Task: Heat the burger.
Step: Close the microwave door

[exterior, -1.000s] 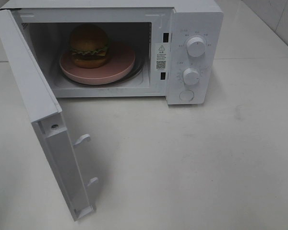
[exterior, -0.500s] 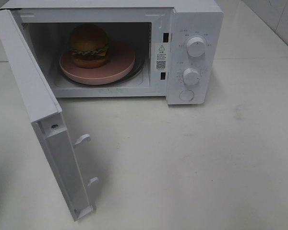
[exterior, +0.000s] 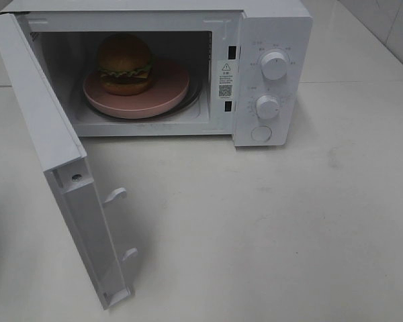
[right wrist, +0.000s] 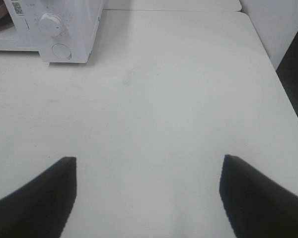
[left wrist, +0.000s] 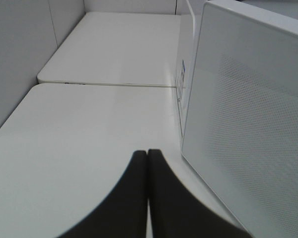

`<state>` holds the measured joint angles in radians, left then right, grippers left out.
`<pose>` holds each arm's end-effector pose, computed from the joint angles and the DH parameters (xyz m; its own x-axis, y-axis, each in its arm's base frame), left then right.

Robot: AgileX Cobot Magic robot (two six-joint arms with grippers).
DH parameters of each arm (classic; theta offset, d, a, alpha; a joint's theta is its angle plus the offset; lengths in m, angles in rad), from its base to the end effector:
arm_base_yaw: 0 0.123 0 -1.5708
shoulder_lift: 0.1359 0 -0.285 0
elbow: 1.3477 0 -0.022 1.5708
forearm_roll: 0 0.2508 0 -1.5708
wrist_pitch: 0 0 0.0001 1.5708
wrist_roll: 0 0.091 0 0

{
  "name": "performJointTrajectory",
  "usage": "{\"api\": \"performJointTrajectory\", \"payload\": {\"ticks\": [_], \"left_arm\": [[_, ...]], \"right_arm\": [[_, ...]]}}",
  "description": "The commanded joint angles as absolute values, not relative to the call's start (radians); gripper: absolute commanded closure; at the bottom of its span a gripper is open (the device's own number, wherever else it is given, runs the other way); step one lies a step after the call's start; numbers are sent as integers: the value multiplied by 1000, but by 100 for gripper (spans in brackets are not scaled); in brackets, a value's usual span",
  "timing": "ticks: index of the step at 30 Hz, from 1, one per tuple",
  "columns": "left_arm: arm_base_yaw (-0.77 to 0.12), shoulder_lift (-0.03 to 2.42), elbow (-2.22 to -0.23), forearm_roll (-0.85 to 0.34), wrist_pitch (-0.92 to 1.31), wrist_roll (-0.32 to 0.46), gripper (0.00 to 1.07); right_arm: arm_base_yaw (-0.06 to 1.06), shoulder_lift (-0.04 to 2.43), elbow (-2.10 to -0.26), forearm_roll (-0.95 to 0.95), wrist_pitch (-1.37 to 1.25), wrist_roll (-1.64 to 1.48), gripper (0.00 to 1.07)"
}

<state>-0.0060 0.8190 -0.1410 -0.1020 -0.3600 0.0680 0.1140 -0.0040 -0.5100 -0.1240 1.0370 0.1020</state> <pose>0.1444 0.0024 0.2131 -0.2295 -0.0261 -0.9729 -0.0352 0.9992 -0.0185 -0.0049 -0.0103 0.2825 -0.4167 -0.0090 -0.9090 -0.0009 1.0000 -0.0095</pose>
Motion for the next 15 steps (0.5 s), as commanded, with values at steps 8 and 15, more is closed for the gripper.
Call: {"api": "performJointTrajectory", "payload": {"ticks": [8, 15], "left_arm": [[-11, 1085, -149, 0, -622, 20, 107], [-13, 1216, -150, 230, -801, -172, 107]], "right_arm": [[106, -31, -507, -120, 1032, 102, 31], [106, -31, -507, -120, 1032, 101, 31]]}}
